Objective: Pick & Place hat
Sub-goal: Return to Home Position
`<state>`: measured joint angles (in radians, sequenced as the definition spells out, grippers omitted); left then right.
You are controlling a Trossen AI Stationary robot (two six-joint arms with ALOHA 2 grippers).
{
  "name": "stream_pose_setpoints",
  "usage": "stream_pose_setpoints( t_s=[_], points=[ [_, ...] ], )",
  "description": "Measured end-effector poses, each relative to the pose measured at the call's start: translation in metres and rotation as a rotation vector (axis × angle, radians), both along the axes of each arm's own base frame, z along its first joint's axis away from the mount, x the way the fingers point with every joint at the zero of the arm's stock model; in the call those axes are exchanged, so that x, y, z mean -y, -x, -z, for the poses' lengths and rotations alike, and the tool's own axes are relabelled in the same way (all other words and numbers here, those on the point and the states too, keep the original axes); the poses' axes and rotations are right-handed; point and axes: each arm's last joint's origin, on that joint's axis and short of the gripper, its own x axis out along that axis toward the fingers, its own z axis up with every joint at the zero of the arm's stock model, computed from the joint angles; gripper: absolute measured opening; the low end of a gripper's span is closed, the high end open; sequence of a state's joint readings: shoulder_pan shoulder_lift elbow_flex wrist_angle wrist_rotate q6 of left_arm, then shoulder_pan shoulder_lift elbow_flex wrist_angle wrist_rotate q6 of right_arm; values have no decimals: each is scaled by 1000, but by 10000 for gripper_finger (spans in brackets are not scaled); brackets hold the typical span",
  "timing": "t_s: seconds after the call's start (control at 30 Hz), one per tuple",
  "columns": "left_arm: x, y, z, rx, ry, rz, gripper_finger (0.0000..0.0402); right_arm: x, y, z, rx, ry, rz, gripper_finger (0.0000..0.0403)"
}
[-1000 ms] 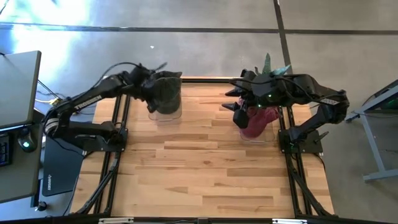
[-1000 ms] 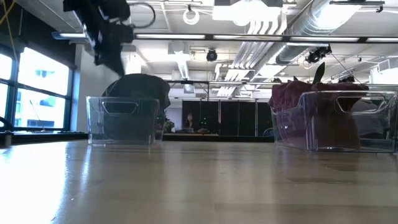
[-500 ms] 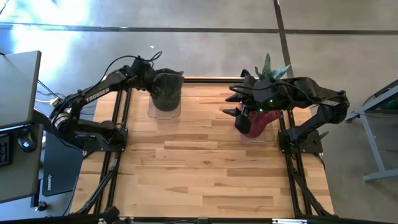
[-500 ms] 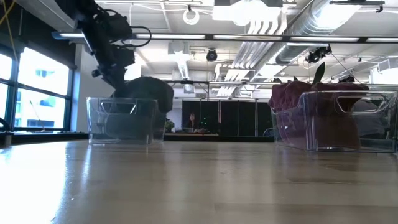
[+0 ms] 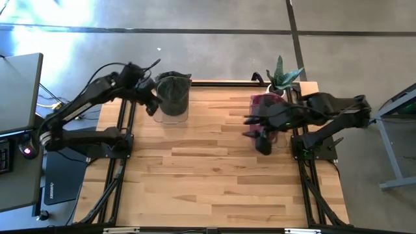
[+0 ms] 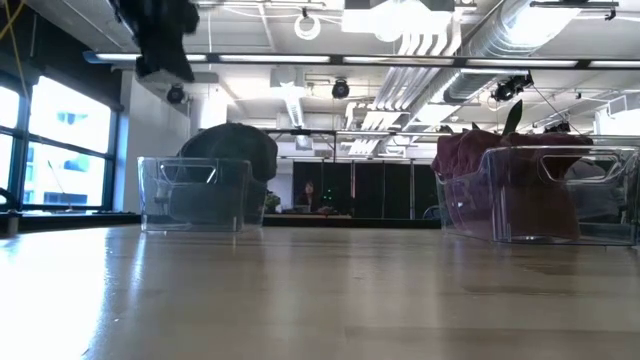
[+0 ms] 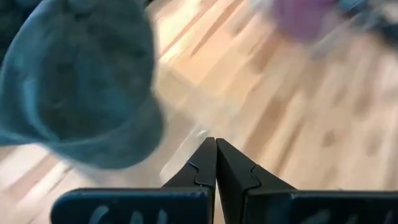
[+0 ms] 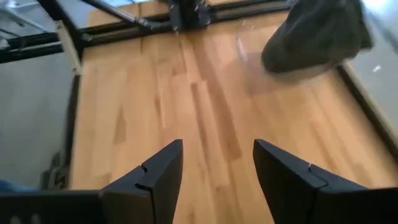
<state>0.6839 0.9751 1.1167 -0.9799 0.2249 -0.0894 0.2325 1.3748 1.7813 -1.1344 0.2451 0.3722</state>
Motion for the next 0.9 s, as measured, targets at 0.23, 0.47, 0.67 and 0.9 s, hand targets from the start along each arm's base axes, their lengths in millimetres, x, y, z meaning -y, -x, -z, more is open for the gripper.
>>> stream_pose_setpoints(
  t_s=[0.23,0.47,0.67,0.9],
  points=[
    [44,1,-28,255,-8,5,0,14,75,10,319,-205,-93,93],
    [61,-2,-36,328,-47,12,0,22,123,69,608,-333,-180,10],
    [61,-20,-32,314,-33,29,0,33,142,117,838,-203,-185,11],
    [54,-49,-24,323,15,-6,0,42,156,163,977,-153,-181,5]
  ],
)
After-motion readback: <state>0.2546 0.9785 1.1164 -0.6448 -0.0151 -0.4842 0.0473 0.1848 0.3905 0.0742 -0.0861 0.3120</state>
